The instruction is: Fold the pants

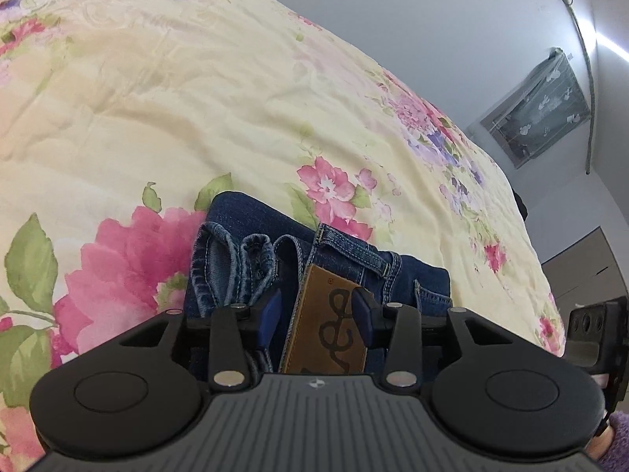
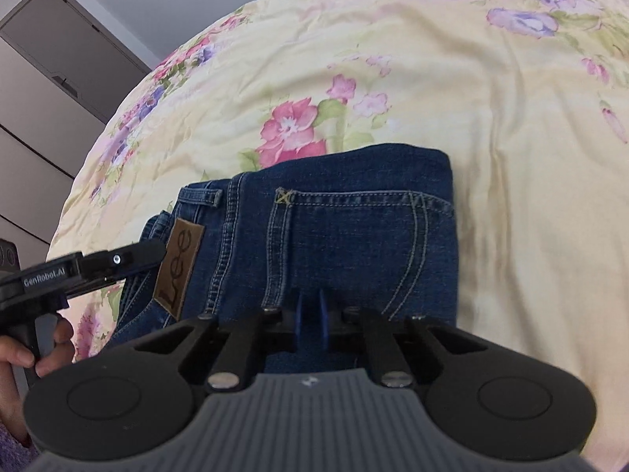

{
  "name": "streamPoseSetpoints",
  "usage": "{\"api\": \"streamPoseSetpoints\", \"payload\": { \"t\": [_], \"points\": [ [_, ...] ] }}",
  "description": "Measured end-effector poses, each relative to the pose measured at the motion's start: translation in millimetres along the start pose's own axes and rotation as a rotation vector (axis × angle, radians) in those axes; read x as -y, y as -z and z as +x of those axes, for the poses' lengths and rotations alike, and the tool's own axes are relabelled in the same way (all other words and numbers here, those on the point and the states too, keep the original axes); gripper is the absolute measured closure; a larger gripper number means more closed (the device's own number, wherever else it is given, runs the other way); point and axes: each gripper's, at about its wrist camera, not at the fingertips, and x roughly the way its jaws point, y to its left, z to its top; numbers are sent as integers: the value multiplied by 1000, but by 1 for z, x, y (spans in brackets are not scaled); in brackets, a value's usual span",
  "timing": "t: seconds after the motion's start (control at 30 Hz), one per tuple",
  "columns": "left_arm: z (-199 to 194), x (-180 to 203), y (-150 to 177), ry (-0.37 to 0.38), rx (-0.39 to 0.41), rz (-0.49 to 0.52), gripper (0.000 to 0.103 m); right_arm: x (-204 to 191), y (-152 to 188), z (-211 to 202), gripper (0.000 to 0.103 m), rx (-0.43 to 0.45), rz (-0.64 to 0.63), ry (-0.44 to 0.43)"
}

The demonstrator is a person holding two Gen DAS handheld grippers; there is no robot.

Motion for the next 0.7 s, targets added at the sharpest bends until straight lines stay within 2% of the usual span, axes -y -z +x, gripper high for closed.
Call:
{"api": "streamPoseSetpoints", "payload": {
  "t": [0.17, 0.23, 0.27, 0.3, 0.33, 0.4, 0.5, 0.57, 0.67, 0.7],
  "points": [
    [19, -13, -8, 79, -30, -64, 57, 7, -1, 5, 99, -12, 0, -48],
    [21, -11, -10, 88, -31, -51, 69, 14, -2, 5, 103, -19, 20, -66],
    [20, -7, -11, 79, -32, -31, 70, 17, -3, 6, 103, -22, 38, -70],
    [18, -3, -11, 67, -26, -9, 77, 21, -4, 6, 103, -24, 60, -76],
    [14, 3, -11, 51, -19, 19, 88, 23, -4, 6, 103, -25, 80, -82],
    [5, 16, -11, 16, -6, 71, 94, 24, -3, 4, 103, -19, 84, -82],
    [-13, 50, -6, -49, 38, 203, 96, 13, -1, -2, 103, -5, 32, -56],
    [-30, 65, -3, -71, 80, 248, 96, 6, -2, -13, 102, 9, 7, -67],
    [-44, 63, -4, -111, 87, 278, 97, -5, -5, -40, 86, 69, -47, -76],
    [-43, 56, -3, -135, 76, 276, 97, -8, -5, -50, 85, 93, -74, -75]
  ]
}}
